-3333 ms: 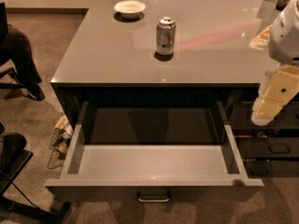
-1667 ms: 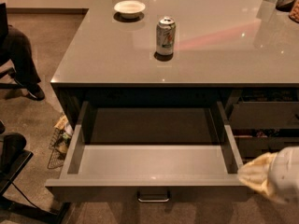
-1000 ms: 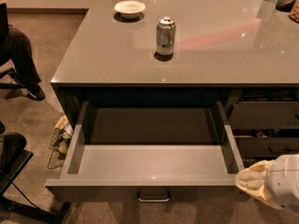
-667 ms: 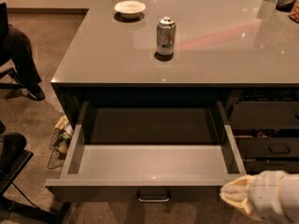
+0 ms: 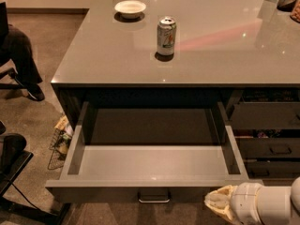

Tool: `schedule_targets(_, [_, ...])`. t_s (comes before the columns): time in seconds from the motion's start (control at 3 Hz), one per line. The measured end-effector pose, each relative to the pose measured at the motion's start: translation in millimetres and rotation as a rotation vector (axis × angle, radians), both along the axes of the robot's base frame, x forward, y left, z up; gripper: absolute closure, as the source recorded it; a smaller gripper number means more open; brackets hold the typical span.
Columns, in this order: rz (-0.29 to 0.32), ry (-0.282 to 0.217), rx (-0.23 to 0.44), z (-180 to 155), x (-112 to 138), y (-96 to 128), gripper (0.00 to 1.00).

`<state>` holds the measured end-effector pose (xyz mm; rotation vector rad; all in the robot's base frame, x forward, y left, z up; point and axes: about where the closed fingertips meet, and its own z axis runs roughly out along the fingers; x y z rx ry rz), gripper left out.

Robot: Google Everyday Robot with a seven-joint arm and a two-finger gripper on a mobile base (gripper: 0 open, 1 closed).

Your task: Close top drawer

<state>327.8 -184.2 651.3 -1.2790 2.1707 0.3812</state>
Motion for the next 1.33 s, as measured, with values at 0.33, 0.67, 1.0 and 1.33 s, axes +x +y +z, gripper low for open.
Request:
schedule_targets(0.33, [0.017, 0.0, 0.047, -25, 14, 12, 1.0])
schedule_targets(0.67, [0.04, 0.003, 0.052, -34, 30, 19, 1.0])
schedule_targets(1.0, [0.077, 0.002, 0.049, -40, 54, 32, 1.0])
schedule_targets(1.33, [0.137, -0.004, 0.016, -44, 98, 49, 1.0])
